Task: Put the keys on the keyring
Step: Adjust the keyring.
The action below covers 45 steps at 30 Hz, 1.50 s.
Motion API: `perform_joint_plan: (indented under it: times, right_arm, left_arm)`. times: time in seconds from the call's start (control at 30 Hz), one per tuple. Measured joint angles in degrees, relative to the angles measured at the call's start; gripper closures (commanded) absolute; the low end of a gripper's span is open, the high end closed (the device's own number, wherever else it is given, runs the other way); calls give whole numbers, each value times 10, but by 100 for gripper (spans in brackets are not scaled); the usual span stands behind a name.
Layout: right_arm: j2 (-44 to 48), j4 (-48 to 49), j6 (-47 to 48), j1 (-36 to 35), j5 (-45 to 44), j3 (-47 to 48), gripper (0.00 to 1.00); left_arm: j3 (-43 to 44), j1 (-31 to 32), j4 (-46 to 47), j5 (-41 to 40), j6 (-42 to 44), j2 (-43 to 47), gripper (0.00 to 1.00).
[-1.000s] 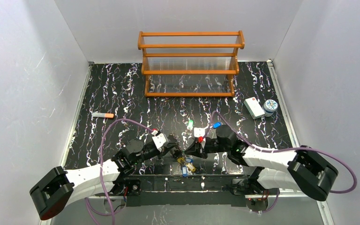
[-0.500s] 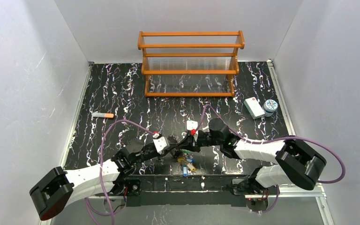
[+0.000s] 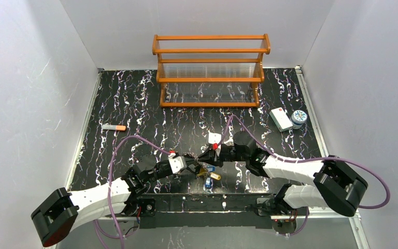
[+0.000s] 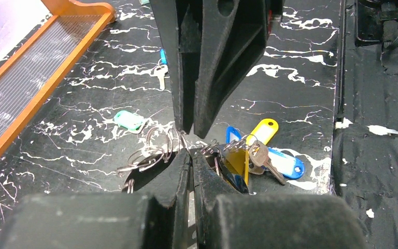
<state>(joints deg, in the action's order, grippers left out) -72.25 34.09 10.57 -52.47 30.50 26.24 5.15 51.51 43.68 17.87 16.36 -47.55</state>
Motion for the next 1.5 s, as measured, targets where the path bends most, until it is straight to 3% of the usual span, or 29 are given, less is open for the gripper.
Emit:
perform_joint_plan:
  times: [0.43, 0.9, 1.5]
  right_arm:
    - [22, -26, 17, 0, -27, -9, 75]
    - [23, -22, 21, 1, 28, -9, 75]
    - [13, -46, 60, 3, 62, -1, 82]
  left_arm:
    - [0, 0, 1, 9, 25, -3, 100]
    - [0, 0, 5, 9, 23, -8, 100]
    - [0, 0, 11, 2, -6, -15, 100]
